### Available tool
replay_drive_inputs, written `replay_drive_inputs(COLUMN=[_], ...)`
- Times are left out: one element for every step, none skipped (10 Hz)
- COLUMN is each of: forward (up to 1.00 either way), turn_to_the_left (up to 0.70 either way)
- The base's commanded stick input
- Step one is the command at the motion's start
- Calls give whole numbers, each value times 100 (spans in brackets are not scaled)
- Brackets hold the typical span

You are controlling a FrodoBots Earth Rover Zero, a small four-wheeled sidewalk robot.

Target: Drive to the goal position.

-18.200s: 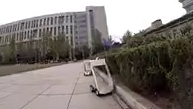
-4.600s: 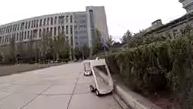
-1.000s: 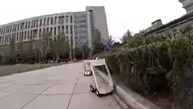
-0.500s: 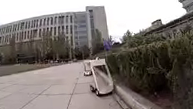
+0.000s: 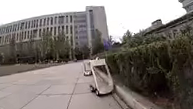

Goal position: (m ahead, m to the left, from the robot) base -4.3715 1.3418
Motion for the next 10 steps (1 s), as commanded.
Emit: replay_drive_inputs(forward=[6, 6, 6, 6, 6, 6, 6, 6, 6, 6], turn_to_the_left=[0, 0, 0, 0, 0, 0, 0, 0, 0, 0])
